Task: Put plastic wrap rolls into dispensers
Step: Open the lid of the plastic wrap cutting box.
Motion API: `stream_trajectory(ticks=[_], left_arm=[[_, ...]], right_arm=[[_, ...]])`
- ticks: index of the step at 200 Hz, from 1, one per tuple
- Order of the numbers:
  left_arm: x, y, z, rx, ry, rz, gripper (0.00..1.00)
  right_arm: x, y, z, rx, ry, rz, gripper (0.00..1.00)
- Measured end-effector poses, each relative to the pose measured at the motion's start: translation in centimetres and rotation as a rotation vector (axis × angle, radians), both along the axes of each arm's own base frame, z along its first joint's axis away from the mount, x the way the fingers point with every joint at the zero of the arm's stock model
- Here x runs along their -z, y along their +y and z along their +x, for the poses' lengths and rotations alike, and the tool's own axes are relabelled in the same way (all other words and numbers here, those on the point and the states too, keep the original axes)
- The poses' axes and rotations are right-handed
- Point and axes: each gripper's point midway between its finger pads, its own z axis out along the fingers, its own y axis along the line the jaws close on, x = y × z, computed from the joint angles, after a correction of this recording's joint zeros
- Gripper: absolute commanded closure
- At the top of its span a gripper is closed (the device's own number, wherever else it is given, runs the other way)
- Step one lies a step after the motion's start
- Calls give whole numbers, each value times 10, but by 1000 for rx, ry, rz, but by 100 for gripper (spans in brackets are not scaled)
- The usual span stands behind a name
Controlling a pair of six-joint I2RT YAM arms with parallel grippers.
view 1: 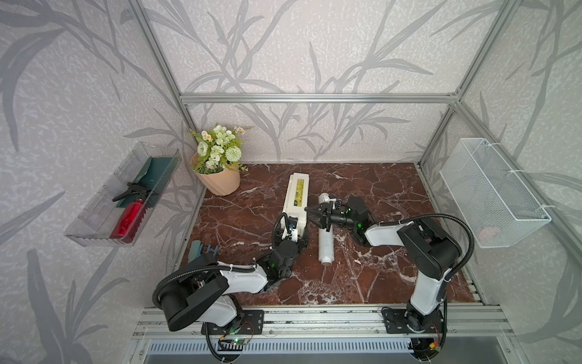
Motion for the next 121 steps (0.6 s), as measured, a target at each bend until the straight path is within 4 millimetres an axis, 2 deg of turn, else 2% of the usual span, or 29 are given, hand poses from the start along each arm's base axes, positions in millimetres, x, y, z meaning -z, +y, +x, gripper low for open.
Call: stream_trajectory(ticks=[89,121], left_arm=[[-1,-1,0,0,4,-54,100],[-3,5,-2,-7,15,-55,100]], right_arm=[[-3,1,2,6,-14,15,72],[-3,7,1,-5,-41,63,70]])
